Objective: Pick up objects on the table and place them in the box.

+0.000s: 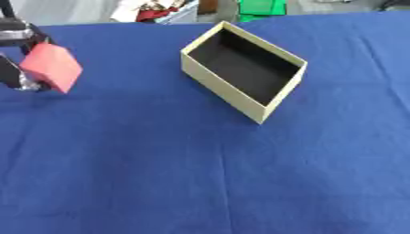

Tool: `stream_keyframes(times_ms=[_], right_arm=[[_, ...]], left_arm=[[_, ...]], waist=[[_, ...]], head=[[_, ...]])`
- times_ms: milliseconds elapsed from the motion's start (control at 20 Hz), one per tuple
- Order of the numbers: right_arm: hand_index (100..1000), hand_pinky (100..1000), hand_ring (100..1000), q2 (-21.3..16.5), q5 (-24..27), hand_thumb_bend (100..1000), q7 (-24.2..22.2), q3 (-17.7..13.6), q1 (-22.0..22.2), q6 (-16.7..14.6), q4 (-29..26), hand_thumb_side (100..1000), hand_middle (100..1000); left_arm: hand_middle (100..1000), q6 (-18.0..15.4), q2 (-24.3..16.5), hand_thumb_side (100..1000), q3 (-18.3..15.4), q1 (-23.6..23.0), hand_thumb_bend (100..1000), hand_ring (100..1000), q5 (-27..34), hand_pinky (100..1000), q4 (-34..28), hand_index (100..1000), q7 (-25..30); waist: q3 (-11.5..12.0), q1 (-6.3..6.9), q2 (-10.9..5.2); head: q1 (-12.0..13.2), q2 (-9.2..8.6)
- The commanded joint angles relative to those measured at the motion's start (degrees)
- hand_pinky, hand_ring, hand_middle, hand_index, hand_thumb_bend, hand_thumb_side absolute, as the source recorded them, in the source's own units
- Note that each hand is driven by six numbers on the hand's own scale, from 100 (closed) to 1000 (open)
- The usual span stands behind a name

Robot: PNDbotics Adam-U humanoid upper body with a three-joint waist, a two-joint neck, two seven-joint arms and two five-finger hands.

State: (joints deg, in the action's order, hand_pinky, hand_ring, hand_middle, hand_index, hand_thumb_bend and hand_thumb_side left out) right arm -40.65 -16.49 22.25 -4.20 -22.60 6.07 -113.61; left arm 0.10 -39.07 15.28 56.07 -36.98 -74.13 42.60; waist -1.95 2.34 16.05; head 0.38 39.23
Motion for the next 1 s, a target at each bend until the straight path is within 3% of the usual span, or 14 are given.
stream_keyframes(times_ms=[50,150,200,450,1000], right_arm=[[838,820,788,-1.3,0.3,100,0.0,-0.5,-0.5,-0.2,-0.4,943,786],[838,820,788,-1.2,0.3,100,-0.1,-0.4,-0.6,-0.2,-0.5,945,786],[838,820,788,-1.2,0.4,100,-0.1,-0.4,-0.7,-0.3,-0.5,942,786],[838,820,788,-1.0,0.5,100,-0.4,-0.1,-1.3,-0.4,-0.5,943,786],[838,820,788,-0.2,0.9,100,-1.3,0.8,-4.0,-0.8,-1.0,943,787]], left_arm=[[591,1.2,1.6,100,-0.9,2.9,184,646,1.4,681,-1.1,693,0.1],[594,1.7,3.4,141,-0.9,4.3,148,646,1.8,680,-0.7,696,0.1],[593,1.9,4.4,100,-0.9,5.1,157,646,1.8,680,-0.5,696,0.1],[593,2.1,9.0,100,-1.1,8.3,100,644,1.5,673,0.3,698,-0.4],[602,5.1,16.7,118,-2.5,12.8,100,643,-0.5,661,3.9,709,-5.9]], waist=[[-0.2,-0.14,-1.44],[-0.4,-0.12,-1.53],[-0.5,-0.08,-1.57],[-1.3,0.21,-1.67],[-5.0,0.95,-0.63]], head=[[-0.1,-0.27],[0.0,-0.39],[0.1,-0.44],[0.7,-1.01],[3.9,-3.33]])
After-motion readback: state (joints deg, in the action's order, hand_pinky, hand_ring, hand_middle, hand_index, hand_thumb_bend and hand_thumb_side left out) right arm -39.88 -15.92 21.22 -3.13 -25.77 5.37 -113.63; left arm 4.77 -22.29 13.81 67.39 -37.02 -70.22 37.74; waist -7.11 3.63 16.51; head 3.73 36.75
